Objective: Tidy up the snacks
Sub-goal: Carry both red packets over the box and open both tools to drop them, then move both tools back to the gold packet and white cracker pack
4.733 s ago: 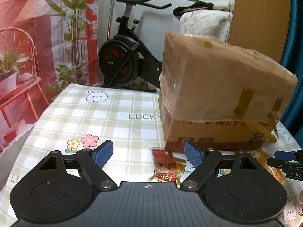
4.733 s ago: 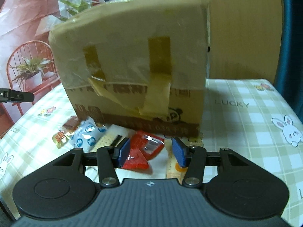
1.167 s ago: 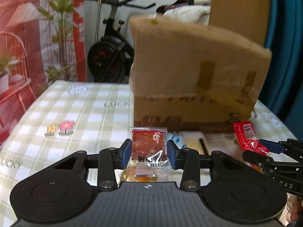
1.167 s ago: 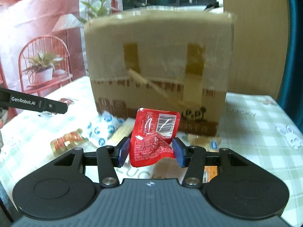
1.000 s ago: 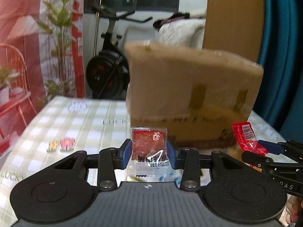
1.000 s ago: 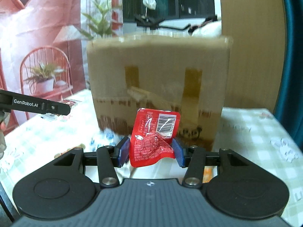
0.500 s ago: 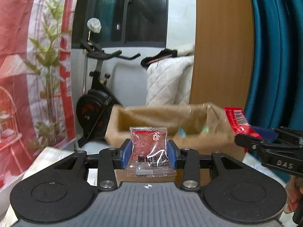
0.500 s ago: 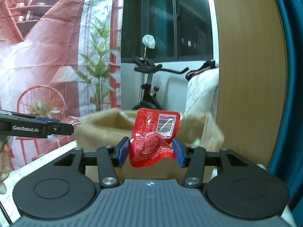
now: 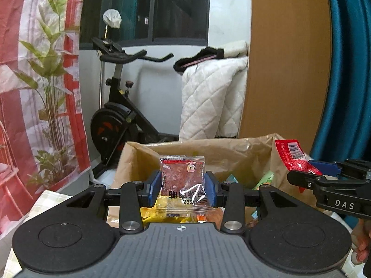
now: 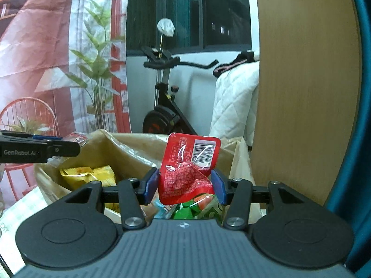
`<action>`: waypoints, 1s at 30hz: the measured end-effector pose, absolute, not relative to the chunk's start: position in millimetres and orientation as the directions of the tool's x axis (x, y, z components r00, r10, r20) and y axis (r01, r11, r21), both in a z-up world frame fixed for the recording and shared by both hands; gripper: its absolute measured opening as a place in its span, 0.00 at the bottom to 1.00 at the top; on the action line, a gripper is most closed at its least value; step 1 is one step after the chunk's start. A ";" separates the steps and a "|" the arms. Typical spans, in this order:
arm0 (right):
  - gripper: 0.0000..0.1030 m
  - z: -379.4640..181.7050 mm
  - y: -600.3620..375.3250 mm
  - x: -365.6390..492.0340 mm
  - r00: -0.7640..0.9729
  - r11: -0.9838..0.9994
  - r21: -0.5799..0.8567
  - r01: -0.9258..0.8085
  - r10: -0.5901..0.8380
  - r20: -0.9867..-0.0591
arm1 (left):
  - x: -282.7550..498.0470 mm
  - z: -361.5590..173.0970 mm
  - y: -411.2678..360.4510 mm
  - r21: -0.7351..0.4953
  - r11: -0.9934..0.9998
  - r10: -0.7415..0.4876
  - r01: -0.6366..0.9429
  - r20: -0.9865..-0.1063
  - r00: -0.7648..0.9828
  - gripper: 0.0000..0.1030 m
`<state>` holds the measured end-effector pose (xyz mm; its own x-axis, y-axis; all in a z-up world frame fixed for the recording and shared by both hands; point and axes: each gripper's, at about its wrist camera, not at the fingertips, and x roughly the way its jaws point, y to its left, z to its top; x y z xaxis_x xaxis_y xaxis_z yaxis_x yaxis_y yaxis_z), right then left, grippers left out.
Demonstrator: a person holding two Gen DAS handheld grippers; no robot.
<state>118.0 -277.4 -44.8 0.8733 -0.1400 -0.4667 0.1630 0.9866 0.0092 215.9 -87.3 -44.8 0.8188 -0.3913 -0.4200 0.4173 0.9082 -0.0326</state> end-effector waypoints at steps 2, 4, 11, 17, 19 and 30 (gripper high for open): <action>0.51 -48.4 -279.7 120.2 0.868 0.986 0.012 0.164 -0.139 -0.476 | 219.5 -48.0 -91.1 -0.023 0.905 -0.391 0.425 -0.437 0.810 0.45; 0.53 -51.5 -281.1 123.0 0.859 0.985 0.015 0.171 -0.142 -0.492 | 221.6 -51.3 -91.9 -0.030 0.900 -0.399 0.435 -0.458 0.794 0.48; 0.57 -49.0 -286.2 109.9 0.839 0.979 0.030 0.203 -0.158 -0.521 | 210.1 -50.4 -79.2 -0.051 0.895 -0.413 0.444 -0.473 0.778 0.63; 0.58 -42.2 -273.4 87.2 0.852 0.978 0.060 0.201 -0.144 -0.503 | 183.9 -41.3 -66.1 -0.013 0.883 -0.421 0.469 -0.463 0.780 0.66; 0.58 -38.9 -266.8 80.2 0.858 0.978 0.064 0.199 -0.143 -0.493 | 176.2 -37.8 -58.3 -0.021 0.886 -0.420 0.463 -0.459 0.783 0.66; 0.58 -36.9 -232.3 46.1 0.879 0.981 0.112 0.159 -0.089 -0.468 | 139.6 -39.3 -22.6 -0.035 0.903 -0.394 0.428 -0.463 0.794 0.66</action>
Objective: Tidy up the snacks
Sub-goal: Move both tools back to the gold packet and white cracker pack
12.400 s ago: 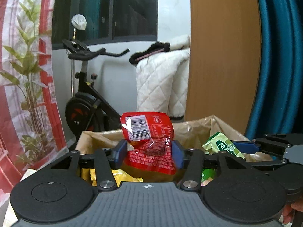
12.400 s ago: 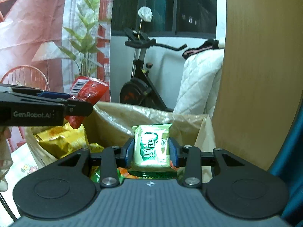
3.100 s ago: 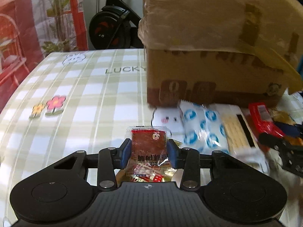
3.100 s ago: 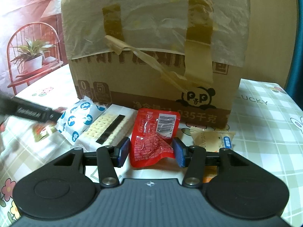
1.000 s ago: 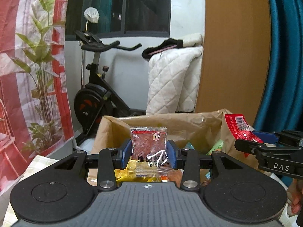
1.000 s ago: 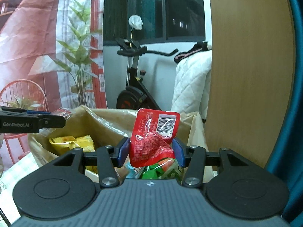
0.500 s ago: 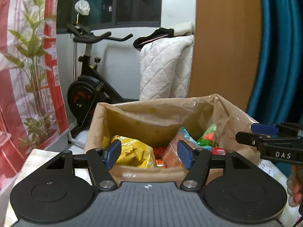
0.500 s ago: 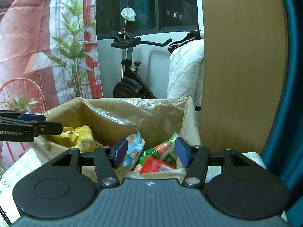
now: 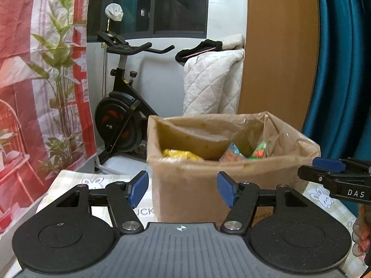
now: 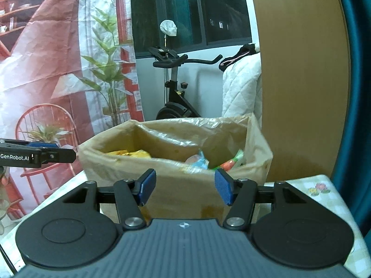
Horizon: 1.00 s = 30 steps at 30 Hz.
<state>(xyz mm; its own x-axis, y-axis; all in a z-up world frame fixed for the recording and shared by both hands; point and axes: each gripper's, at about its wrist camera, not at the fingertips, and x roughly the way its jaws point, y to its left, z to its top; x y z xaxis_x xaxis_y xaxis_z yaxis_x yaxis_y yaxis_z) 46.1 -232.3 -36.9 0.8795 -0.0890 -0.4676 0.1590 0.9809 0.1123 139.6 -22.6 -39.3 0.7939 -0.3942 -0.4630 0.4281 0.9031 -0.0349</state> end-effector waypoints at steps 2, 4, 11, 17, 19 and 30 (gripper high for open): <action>0.58 -40.6 -230.0 40.7 0.879 0.980 0.121 0.161 -0.086 -0.469 | 134.8 -43.6 -18.6 -0.039 0.905 -0.391 0.424 -0.470 0.791 0.66; 0.58 -44.9 -227.5 35.6 0.877 0.979 0.125 0.163 -0.085 -0.473 | 131.0 -48.2 -14.7 -0.049 0.907 -0.390 0.419 -0.478 0.787 0.66; 0.58 -59.3 -224.0 27.0 0.860 0.972 0.151 0.178 -0.079 -0.505 | 125.5 -67.3 -8.4 -0.069 0.906 -0.391 0.417 -0.510 0.766 0.66; 0.58 -81.4 -213.7 24.0 0.835 0.971 0.164 0.173 -0.057 -0.547 | 128.5 -100.4 4.7 -0.077 0.909 -0.375 0.409 -0.574 0.728 0.65; 0.58 -91.8 -208.1 26.2 0.821 0.969 0.179 0.168 -0.037 -0.569 | 129.1 -111.9 12.0 -0.081 0.913 -0.365 0.399 -0.597 0.714 0.65; 0.58 -150.5 -171.3 54.5 0.715 0.972 0.190 0.139 0.034 -0.698 | 137.3 -158.5 34.0 -0.126 0.923 -0.348 0.363 -0.671 0.654 0.63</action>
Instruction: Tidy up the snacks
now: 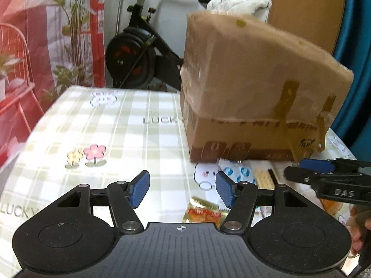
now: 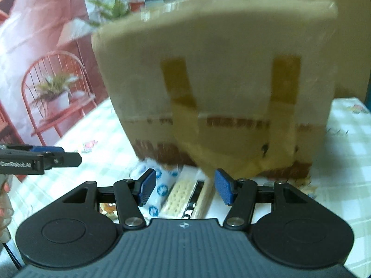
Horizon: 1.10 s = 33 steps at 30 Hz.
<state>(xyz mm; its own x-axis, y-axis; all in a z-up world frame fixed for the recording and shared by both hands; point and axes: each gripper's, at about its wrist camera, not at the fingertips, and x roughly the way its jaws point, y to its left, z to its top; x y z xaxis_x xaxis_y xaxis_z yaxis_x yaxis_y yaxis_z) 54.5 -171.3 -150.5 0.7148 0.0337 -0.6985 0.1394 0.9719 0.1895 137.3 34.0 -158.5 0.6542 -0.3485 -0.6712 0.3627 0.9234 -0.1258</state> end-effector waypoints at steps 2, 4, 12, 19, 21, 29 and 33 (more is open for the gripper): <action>0.58 -160.7 -169.2 58.8 0.693 0.973 0.185 0.141 0.037 -0.720 | 138.5 -166.7 32.2 -0.127 0.921 -0.351 0.368 -0.682 0.641 0.62; 0.58 -171.4 -168.6 61.8 0.671 0.974 0.177 0.143 0.036 -0.741 | 137.9 -175.2 29.5 -0.123 0.918 -0.352 0.377 -0.693 0.629 0.62; 0.58 -191.8 -166.9 77.9 0.635 0.979 0.143 0.147 0.017 -0.772 | 126.1 -199.0 21.2 -0.131 0.911 -0.358 0.391 -0.721 0.593 0.62; 0.58 -202.2 -158.3 88.1 0.631 0.989 0.085 0.124 -0.012 -0.776 | 121.3 -204.8 12.7 -0.123 0.907 -0.357 0.402 -0.730 0.583 0.62; 0.54 -202.0 -156.1 81.3 0.642 0.993 0.056 0.100 -0.022 -0.767 | 119.5 -206.9 9.7 -0.106 0.905 -0.350 0.412 -0.734 0.581 0.62; 0.49 -203.7 -166.6 37.2 0.685 0.991 0.057 0.120 -0.042 -0.727 | 113.9 -218.3 -1.3 -0.053 0.904 -0.318 0.425 -0.748 0.583 0.63; 0.49 -204.0 -159.1 29.9 0.692 0.994 0.027 0.107 -0.055 -0.720 | 103.6 -220.1 -4.9 -0.010 0.910 -0.290 0.415 -0.730 0.618 0.65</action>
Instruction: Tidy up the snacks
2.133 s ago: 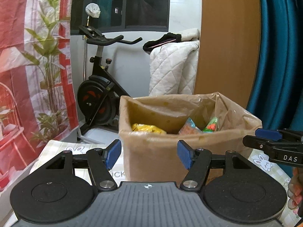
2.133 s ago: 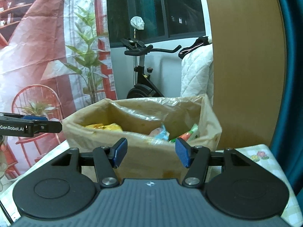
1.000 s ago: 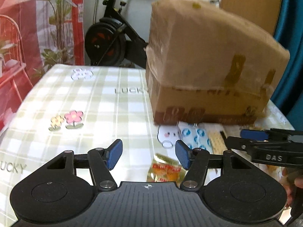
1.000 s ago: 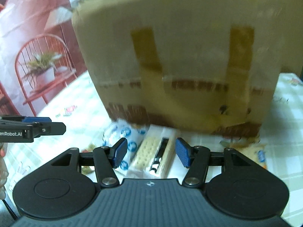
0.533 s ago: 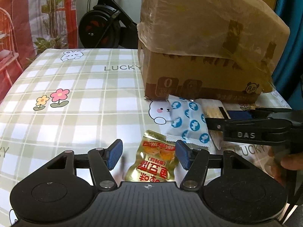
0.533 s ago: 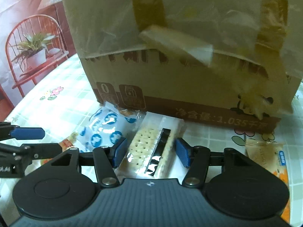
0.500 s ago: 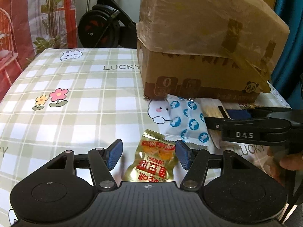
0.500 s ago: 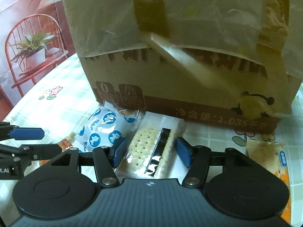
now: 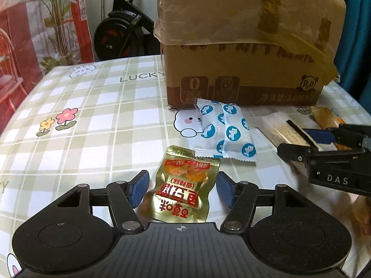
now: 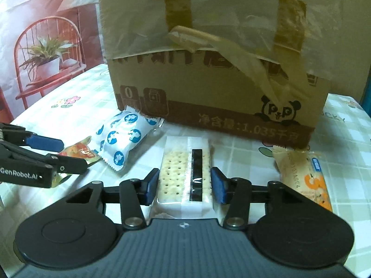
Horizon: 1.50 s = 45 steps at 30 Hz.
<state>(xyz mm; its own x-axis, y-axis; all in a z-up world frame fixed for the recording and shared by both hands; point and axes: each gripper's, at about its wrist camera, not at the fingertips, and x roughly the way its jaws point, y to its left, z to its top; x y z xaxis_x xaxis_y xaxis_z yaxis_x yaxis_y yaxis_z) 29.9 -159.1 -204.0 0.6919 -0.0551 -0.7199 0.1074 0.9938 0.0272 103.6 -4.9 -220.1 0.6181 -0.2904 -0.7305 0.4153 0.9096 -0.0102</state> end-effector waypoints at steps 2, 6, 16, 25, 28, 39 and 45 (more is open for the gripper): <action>0.49 -204.3 -157.5 31.6 0.692 0.995 0.015 0.097 -0.057 -0.719 | 100.8 -221.0 -4.6 -0.012 0.917 -0.284 0.399 -0.721 0.632 0.65; 0.49 -205.3 -157.0 33.0 0.695 0.996 0.012 0.087 -0.052 -0.717 | 96.2 -222.7 -5.5 -0.009 0.924 -0.278 0.382 -0.702 0.656 0.66; 0.49 -206.7 -159.8 33.1 0.701 0.996 0.031 0.081 -0.035 -0.712 | 98.6 -221.8 -3.1 -0.013 0.933 -0.264 0.360 -0.703 0.660 0.56; 0.49 -205.3 -161.2 31.0 0.705 0.996 0.048 0.076 -0.019 -0.709 | 96.0 -214.3 9.4 -0.065 0.931 -0.298 0.359 -0.704 0.645 0.31; 0.49 -205.2 -161.1 30.6 0.705 0.996 0.051 0.075 -0.017 -0.709 | 95.5 -214.2 6.7 -0.051 0.933 -0.286 0.356 -0.707 0.647 0.31; 0.49 -204.8 -160.7 29.5 0.706 0.995 0.060 0.074 -0.010 -0.708 | 103.8 -217.2 21.3 -0.098 0.942 -0.286 0.320 -0.731 0.620 0.51; 0.49 -204.9 -160.8 29.1 0.706 0.995 0.061 0.074 -0.009 -0.708 | 103.6 -219.8 6.0 -0.049 0.927 -0.281 0.371 -0.745 0.605 0.65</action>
<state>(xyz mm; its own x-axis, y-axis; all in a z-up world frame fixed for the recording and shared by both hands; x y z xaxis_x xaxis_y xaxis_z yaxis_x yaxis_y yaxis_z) 29.1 -160.8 -204.9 0.7062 -0.0090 -0.7079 0.0740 0.9954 0.0611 103.6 6.0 -219.8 0.6047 -0.2813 -0.7451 0.3714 0.9272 -0.0486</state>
